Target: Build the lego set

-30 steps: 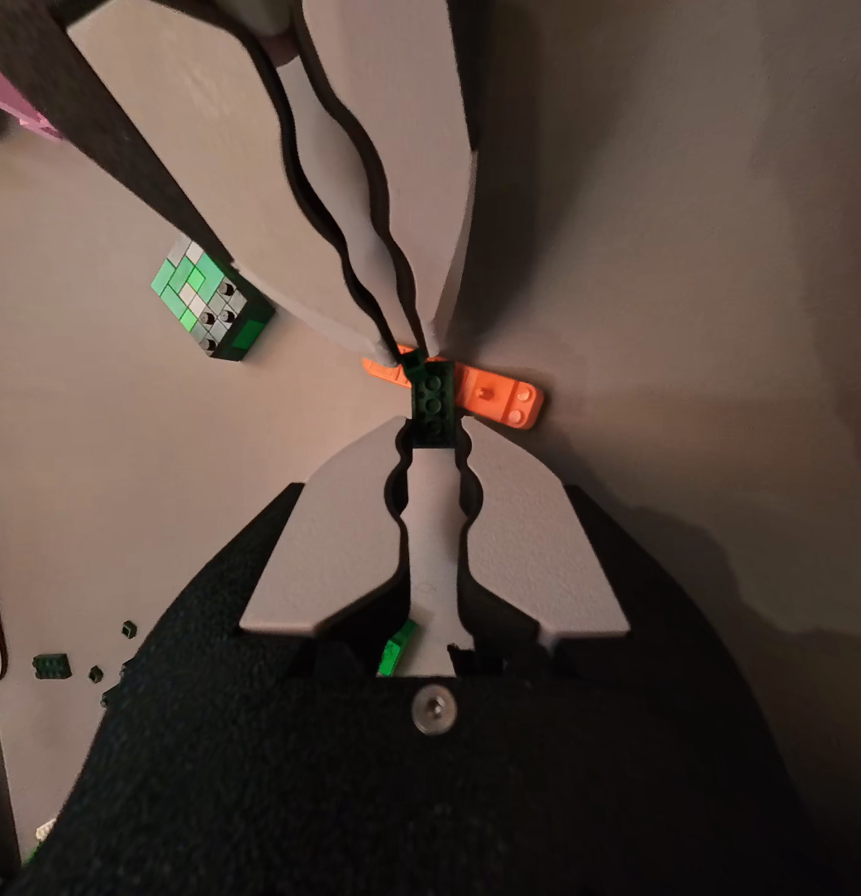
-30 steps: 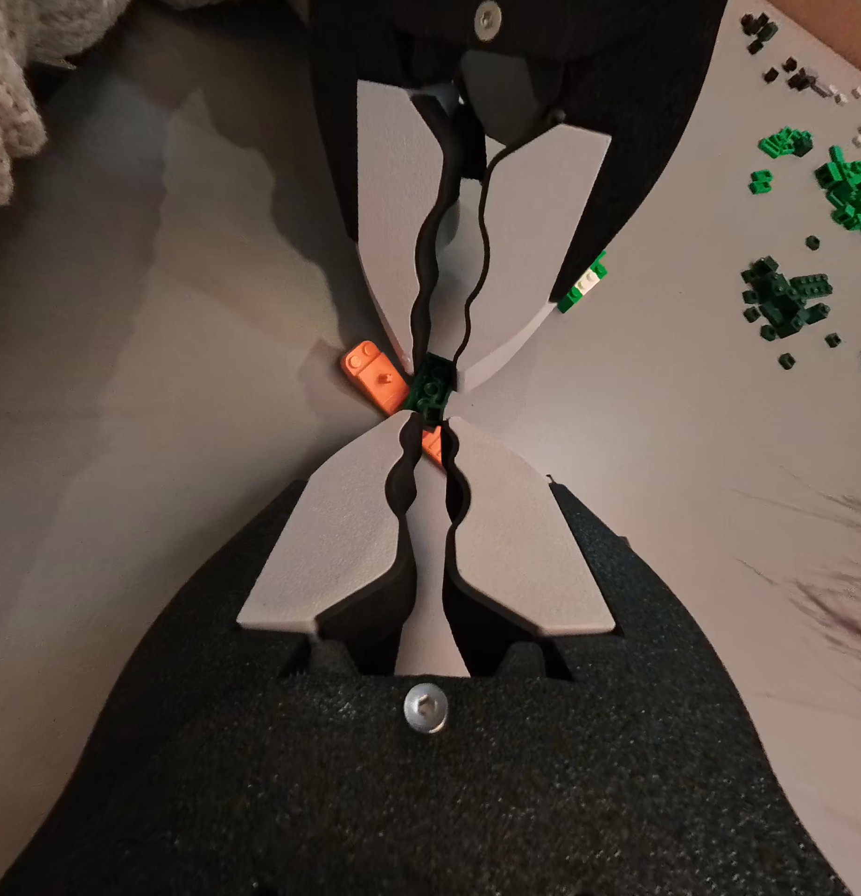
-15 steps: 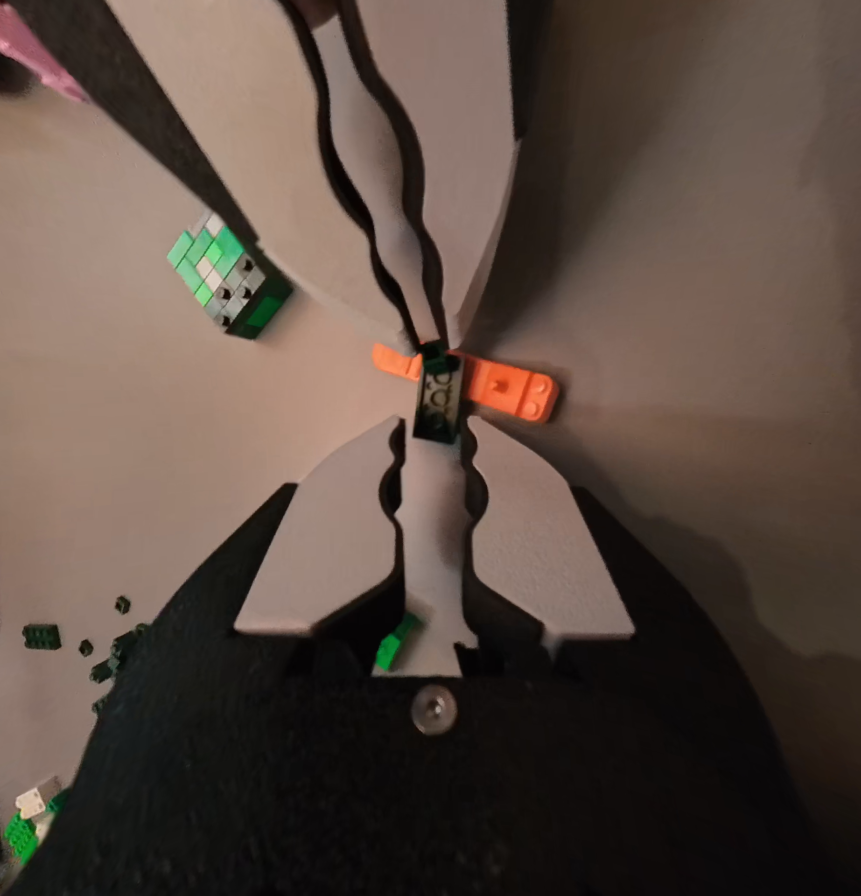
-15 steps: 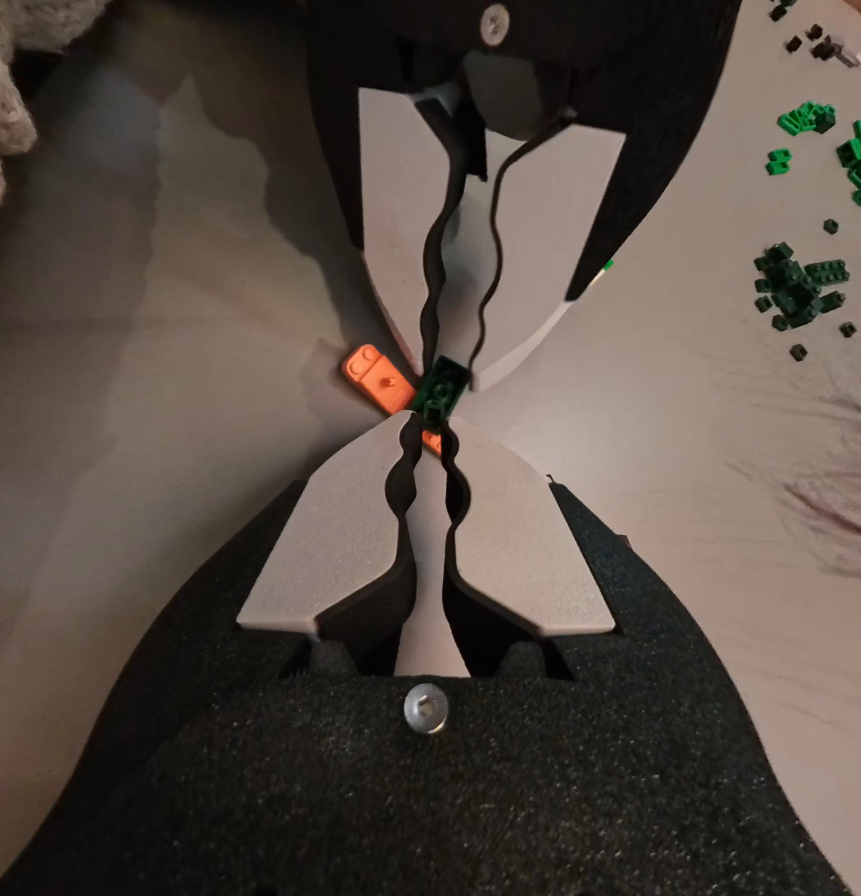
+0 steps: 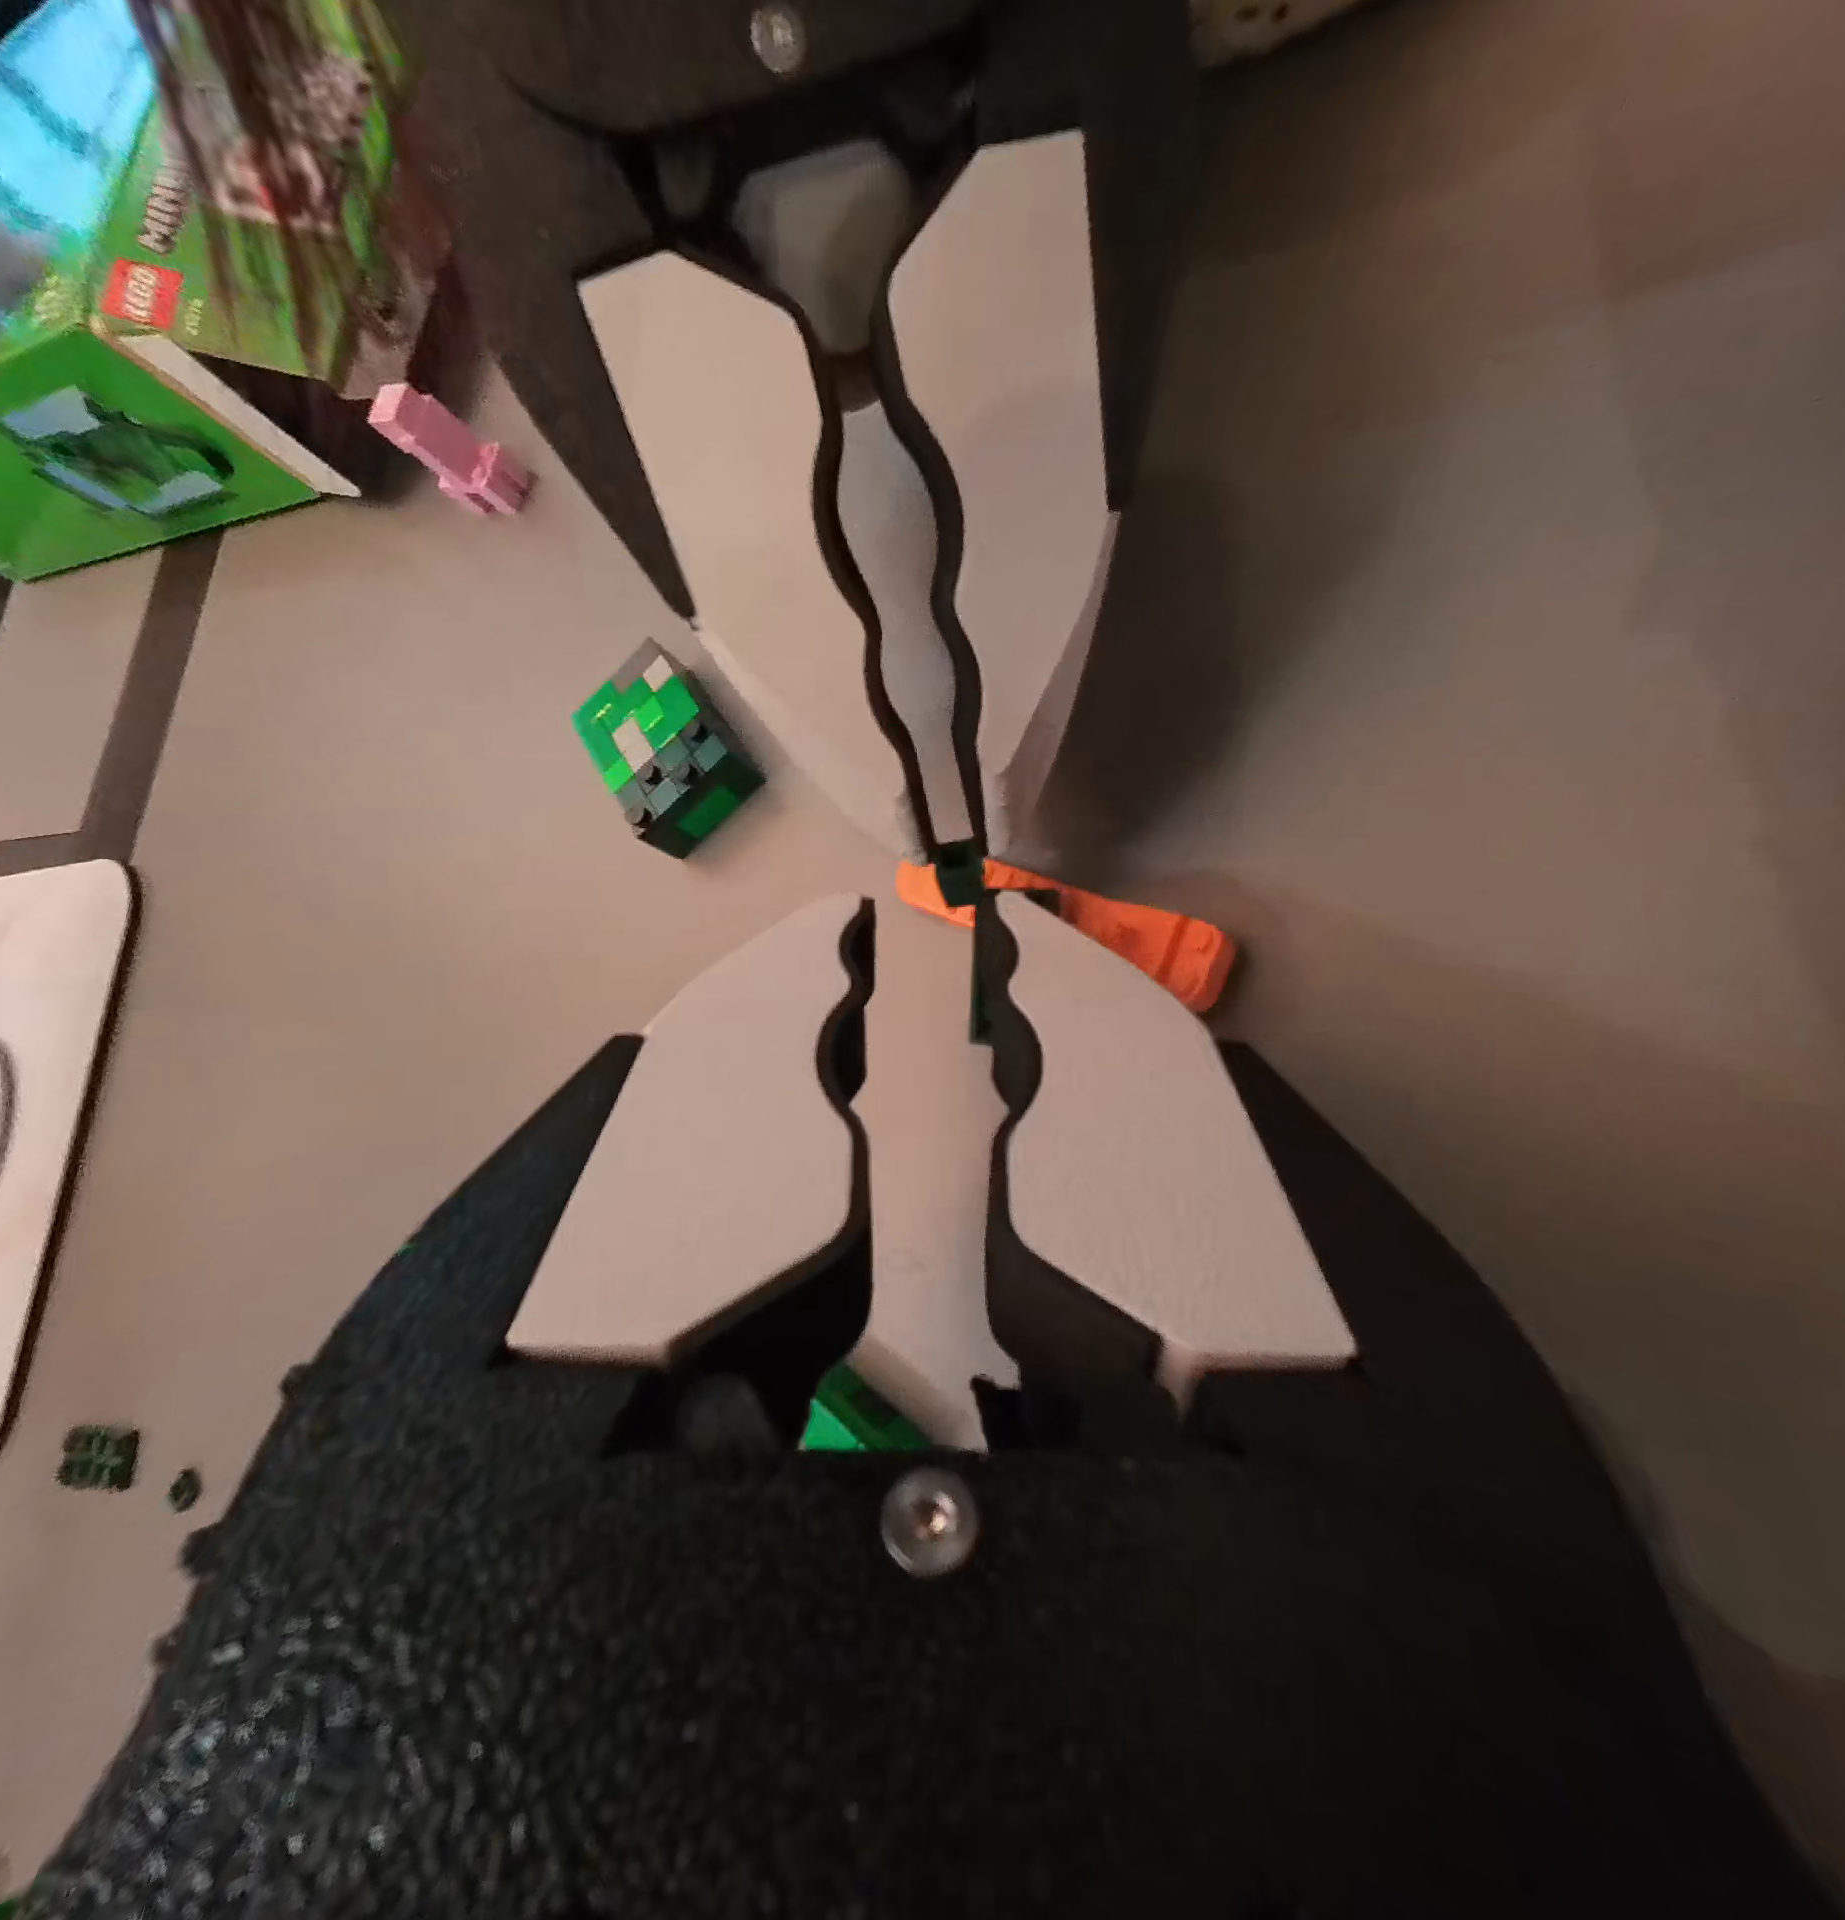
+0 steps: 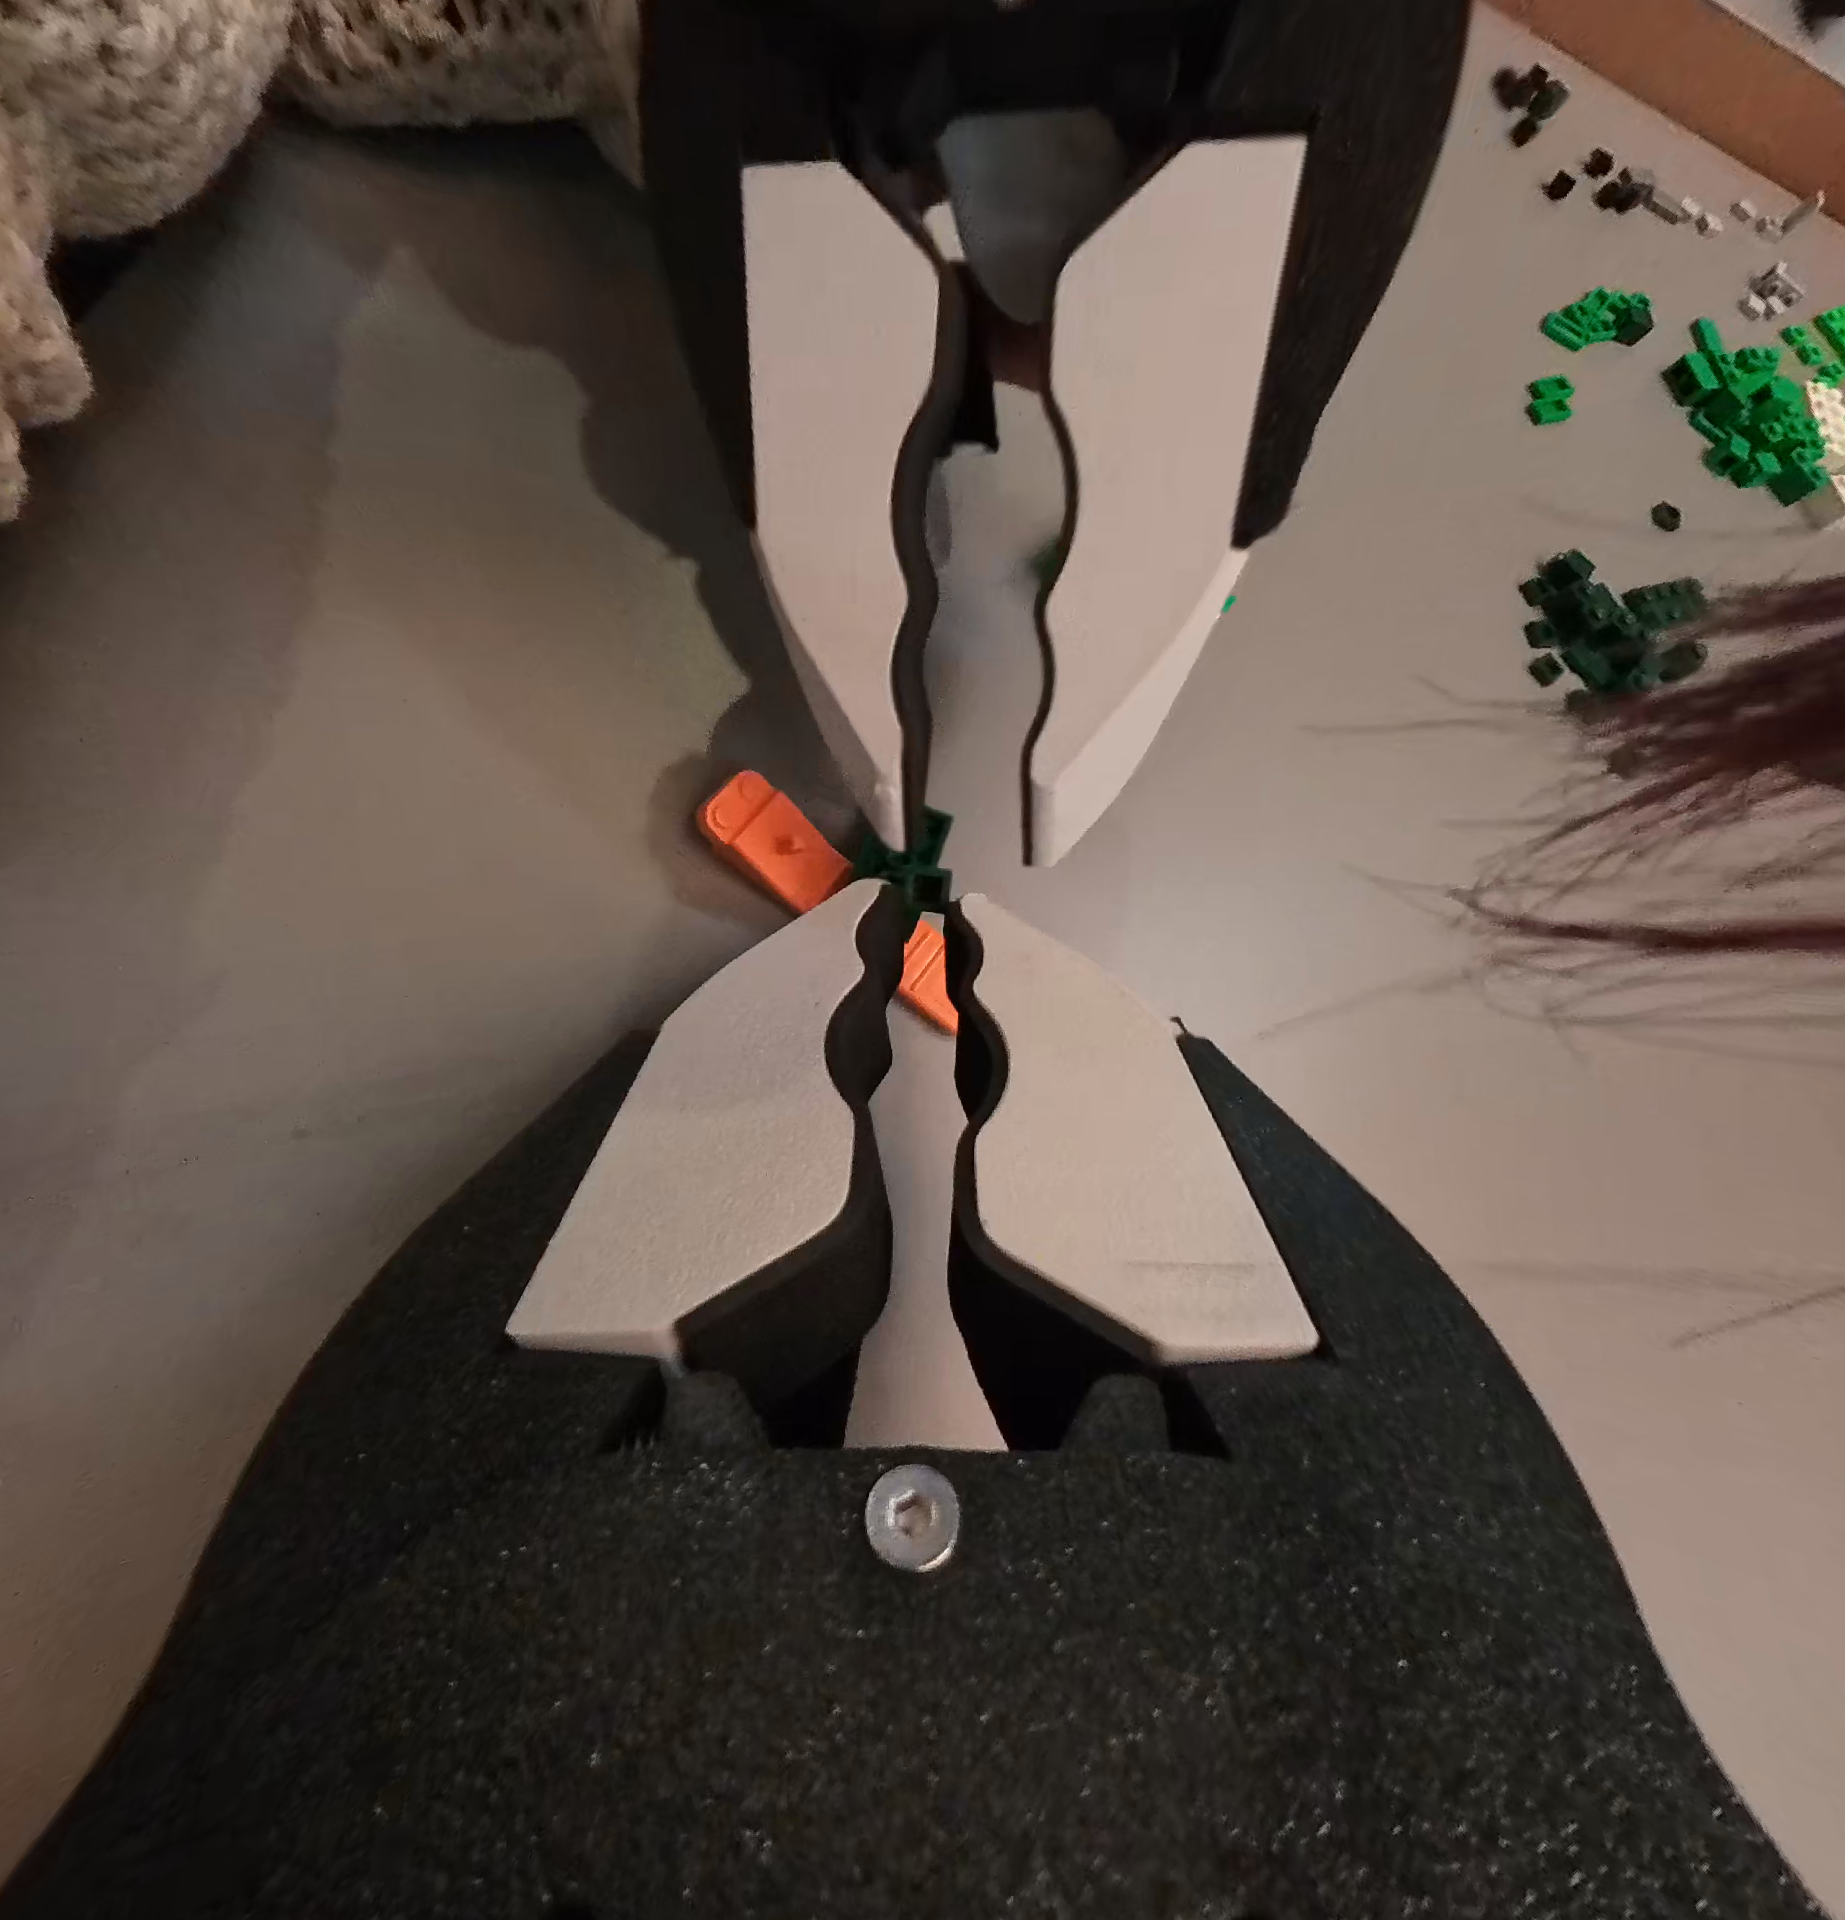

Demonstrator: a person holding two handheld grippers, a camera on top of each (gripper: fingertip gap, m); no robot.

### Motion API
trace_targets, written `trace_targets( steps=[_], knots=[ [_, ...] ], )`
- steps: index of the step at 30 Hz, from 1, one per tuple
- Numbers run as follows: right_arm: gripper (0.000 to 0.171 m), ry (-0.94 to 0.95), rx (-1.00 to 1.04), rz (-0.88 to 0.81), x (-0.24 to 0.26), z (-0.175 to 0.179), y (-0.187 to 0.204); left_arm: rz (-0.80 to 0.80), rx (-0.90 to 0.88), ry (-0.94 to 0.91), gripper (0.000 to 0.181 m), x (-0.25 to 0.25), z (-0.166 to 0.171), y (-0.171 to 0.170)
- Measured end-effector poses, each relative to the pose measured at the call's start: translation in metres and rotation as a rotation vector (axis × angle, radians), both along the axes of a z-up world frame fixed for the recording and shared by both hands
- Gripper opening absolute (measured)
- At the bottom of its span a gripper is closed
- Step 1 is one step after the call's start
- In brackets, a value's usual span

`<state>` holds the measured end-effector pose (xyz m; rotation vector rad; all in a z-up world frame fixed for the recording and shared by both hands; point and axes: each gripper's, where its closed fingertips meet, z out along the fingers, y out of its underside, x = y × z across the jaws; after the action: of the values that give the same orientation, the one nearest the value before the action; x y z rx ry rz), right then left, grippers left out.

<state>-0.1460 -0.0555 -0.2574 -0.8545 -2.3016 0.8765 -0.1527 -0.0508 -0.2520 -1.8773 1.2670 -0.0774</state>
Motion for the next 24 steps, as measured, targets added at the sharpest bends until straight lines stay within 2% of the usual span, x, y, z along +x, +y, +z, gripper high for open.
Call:
trace_targets(
  steps=[9,10,16,17,20,24],
  knots=[
    [0.007,0.02,-0.029,-0.001,0.0,0.004,0.0,-0.03,-0.006,-0.034,0.007,0.005,0.0,-0.001],
    [0.007,0.024,-0.035,0.005,0.0,0.005,0.0,-0.024,0.0,-0.042,0.0,0.004,0.001,0.0],
    [0.007,0.06,-0.102,0.019,-0.001,0.01,-0.002,-0.018,-0.01,-0.193,0.0,0.004,0.013,0.001],
    [0.007,0.065,-0.113,0.014,-0.001,0.011,-0.001,0.0,0.006,-0.197,0.0,0.002,0.015,0.004],
    [0.007,0.074,-0.138,-0.013,-0.003,0.013,0.003,0.03,0.014,-0.163,0.017,-0.005,0.012,0.007],
    [0.007,0.034,-0.168,-0.03,-0.003,0.007,0.006,0.033,-0.066,-0.061,0.022,-0.014,-0.008,0.0]
  ],
)
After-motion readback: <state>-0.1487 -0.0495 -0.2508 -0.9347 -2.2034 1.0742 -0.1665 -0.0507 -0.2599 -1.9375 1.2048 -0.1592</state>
